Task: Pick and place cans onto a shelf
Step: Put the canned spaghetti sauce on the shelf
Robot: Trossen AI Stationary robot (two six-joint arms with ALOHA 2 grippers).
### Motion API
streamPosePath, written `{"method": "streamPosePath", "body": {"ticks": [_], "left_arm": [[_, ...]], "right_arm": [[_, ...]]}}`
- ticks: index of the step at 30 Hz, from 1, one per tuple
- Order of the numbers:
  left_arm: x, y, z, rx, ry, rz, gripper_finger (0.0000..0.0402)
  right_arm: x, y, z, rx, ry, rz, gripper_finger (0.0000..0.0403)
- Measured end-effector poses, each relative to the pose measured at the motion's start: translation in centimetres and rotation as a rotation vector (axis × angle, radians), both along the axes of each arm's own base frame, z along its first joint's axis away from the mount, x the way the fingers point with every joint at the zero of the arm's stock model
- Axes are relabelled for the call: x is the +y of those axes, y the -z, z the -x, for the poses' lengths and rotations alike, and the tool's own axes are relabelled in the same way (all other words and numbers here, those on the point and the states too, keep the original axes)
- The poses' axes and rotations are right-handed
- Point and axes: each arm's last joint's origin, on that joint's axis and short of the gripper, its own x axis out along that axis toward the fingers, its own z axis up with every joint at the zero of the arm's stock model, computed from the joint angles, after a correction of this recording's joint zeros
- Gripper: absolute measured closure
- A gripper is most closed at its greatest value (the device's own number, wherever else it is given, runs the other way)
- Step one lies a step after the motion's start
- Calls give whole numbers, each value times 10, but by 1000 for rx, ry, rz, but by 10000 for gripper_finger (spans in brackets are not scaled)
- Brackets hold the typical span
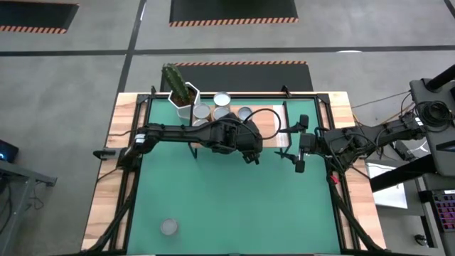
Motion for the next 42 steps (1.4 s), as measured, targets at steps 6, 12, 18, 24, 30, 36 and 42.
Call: {"method": "streamPosePath", "body": {"ticks": [6,12,18,24,30,36,42], "left_arm": [[1,-1,0,-11,-19,-21,88],[2,-2,-2,-40,-34,-17,88],[3,-2,-3,-57,-40,-11,88],[7,-3,-6,-87,-50,-9,88],[16,1,-9,-79,-68,-11,88],[21,2,-9,-76,-81,-13,88],[21,3,-9,-74,-80,-12,78]], "right_arm": [[0,0,0,2,0,0,71],[0,1,0,6,0,2,71],[0,1,0,7,1,0,71],[0,1,0,7,1,0,71],[0,1,0,9,1,1,71],[0,2,0,16,1,3,71],[0,2,0,17,0,4,71]]}}
